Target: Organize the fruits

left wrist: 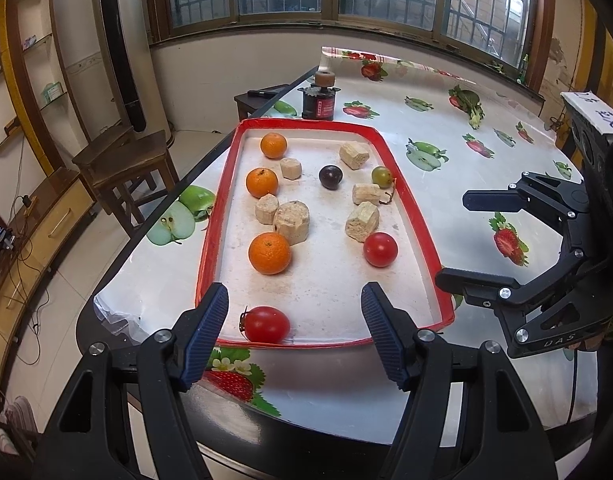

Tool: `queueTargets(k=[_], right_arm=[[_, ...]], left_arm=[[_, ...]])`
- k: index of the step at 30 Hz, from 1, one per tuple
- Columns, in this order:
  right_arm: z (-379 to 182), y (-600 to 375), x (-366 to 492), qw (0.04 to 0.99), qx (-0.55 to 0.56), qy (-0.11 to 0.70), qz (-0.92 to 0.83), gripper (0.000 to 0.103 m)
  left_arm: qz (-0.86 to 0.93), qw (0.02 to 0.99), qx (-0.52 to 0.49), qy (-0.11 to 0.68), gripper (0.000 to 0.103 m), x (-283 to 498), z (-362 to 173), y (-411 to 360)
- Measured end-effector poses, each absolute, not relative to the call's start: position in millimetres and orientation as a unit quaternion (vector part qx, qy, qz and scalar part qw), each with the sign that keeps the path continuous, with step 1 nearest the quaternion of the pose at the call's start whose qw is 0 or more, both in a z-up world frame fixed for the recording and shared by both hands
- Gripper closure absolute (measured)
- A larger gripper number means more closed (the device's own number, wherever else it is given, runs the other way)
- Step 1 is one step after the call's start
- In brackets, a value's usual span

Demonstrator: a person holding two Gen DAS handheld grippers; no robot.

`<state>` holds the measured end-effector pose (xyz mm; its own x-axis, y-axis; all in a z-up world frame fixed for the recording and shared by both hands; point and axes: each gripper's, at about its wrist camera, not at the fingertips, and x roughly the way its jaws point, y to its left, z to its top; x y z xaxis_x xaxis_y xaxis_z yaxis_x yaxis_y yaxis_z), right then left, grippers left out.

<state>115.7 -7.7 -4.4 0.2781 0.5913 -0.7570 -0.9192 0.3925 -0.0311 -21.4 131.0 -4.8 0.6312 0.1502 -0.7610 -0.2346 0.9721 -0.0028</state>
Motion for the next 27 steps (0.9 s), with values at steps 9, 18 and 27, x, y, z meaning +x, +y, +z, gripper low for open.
queueTargets(k=[9,18,27], right_arm=[[-1.4,-0.4,116.2,0.761,-0.245,0.336,0.499,0.018],[1.2,6.5,115.6,0.759,-0.248,0.331,0.502,0.018],[0.3,8.1,114.7,0.759,-0.250,0.331,0.502,0.018]], left_arm=[[0.108,0.904,-0.057,0.410,0.035,-22.9,-2.5,136.1],[0.119,0.910,-0.053,0.393,0.035,-26.1,1.8,138.6],[0.129,0.914,-0.050,0.381,0.035,-26.6,4.9,140.0]])
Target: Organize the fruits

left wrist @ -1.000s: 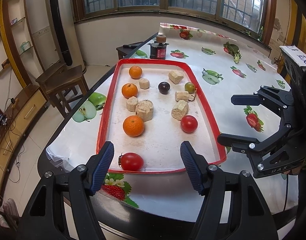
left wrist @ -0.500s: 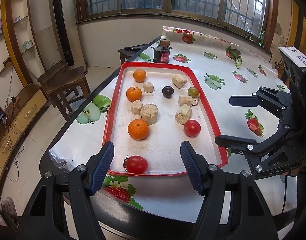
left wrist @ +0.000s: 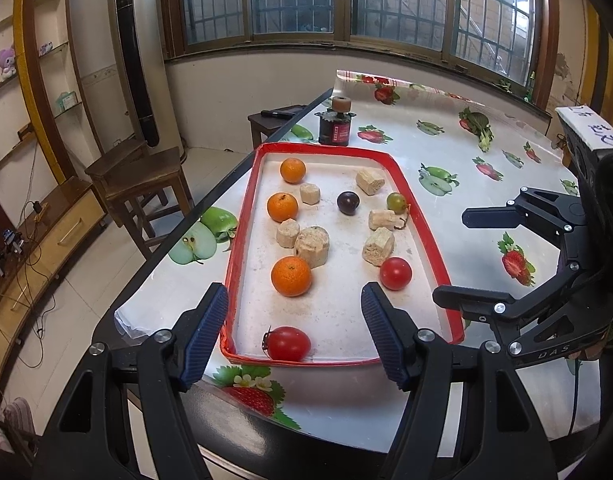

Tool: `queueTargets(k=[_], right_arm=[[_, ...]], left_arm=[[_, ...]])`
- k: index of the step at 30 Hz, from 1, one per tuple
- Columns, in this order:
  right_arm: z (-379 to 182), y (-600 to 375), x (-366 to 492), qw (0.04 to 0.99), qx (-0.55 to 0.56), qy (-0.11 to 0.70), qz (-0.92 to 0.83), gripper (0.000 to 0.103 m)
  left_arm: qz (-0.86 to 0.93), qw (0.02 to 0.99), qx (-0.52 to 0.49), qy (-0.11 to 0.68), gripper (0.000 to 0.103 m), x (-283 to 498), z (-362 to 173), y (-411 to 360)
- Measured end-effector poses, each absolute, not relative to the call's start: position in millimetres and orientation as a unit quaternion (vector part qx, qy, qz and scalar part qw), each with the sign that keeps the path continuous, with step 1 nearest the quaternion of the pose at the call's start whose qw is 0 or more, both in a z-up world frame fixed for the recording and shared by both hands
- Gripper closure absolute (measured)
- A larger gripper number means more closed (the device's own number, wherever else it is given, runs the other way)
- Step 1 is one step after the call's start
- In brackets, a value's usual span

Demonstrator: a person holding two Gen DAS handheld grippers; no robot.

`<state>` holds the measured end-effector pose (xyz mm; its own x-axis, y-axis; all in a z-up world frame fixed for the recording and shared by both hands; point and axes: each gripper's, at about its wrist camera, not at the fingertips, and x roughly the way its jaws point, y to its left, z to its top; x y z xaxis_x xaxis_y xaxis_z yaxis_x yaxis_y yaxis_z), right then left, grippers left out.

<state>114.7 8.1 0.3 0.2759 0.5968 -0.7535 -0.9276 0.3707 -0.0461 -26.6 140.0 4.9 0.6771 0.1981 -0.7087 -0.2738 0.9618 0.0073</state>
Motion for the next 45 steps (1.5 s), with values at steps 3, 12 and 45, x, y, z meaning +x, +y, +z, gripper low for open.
queueTargets(k=[3,12,45], right_arm=[[0.2,8.3,114.8,0.759,-0.249,0.331,0.502,0.018],[0.1,8.3,114.7,0.758,-0.251,0.331,0.503,0.018],[-7.4,10.3,116.6,0.755,-0.254,0.336,0.503,0.018]], left_arm=[[0.131,0.914,-0.052,0.380,0.035,-26.5,4.6,141.0],[0.133,0.912,-0.060,0.383,0.035,-27.0,2.8,146.0],[0.132,0.909,-0.071,0.389,0.034,-27.2,-3.2,149.5]])
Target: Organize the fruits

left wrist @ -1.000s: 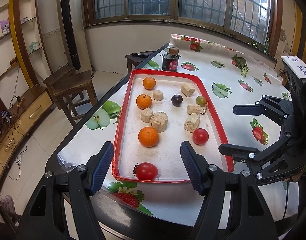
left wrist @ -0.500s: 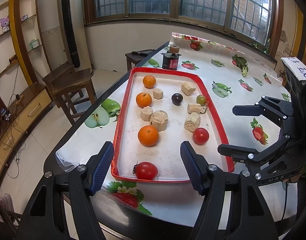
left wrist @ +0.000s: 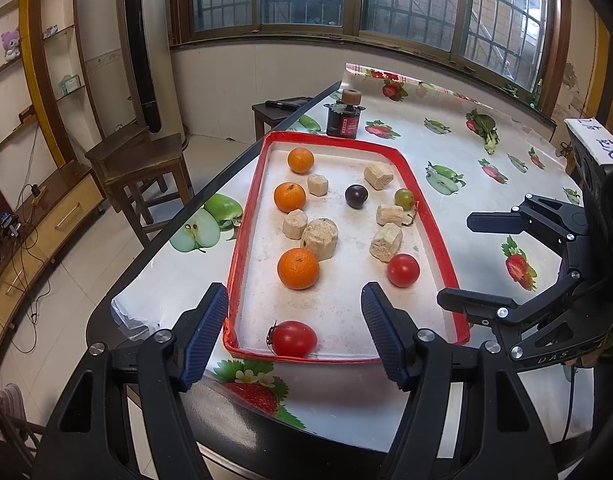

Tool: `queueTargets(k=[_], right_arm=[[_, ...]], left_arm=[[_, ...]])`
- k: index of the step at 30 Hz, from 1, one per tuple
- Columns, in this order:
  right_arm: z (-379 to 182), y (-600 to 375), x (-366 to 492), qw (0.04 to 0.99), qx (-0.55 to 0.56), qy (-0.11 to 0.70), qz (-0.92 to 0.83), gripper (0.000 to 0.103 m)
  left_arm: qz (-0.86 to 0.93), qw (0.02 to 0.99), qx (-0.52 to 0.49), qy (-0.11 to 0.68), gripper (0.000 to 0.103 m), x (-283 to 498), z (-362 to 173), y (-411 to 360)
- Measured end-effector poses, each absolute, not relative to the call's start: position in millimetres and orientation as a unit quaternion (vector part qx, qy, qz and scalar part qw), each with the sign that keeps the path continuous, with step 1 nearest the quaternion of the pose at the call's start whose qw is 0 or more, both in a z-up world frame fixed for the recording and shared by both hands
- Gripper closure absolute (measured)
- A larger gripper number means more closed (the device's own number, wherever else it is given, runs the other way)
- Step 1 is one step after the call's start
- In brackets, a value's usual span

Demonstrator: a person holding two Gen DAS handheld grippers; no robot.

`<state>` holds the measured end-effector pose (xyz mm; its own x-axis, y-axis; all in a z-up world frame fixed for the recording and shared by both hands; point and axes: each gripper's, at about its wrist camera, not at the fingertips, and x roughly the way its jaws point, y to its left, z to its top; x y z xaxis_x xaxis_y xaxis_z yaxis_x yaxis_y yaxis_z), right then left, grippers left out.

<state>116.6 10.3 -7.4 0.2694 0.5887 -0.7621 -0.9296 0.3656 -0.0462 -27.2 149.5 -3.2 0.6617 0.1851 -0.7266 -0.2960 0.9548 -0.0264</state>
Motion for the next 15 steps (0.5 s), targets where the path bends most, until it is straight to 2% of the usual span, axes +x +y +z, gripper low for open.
queueTargets(k=[15], right_arm=[[-8.0,7.7,114.7,0.757,-0.251,0.337,0.501,0.018]], left_arm=[[0.124,0.905,-0.083,0.398,0.034,-26.8,0.2,150.5]])
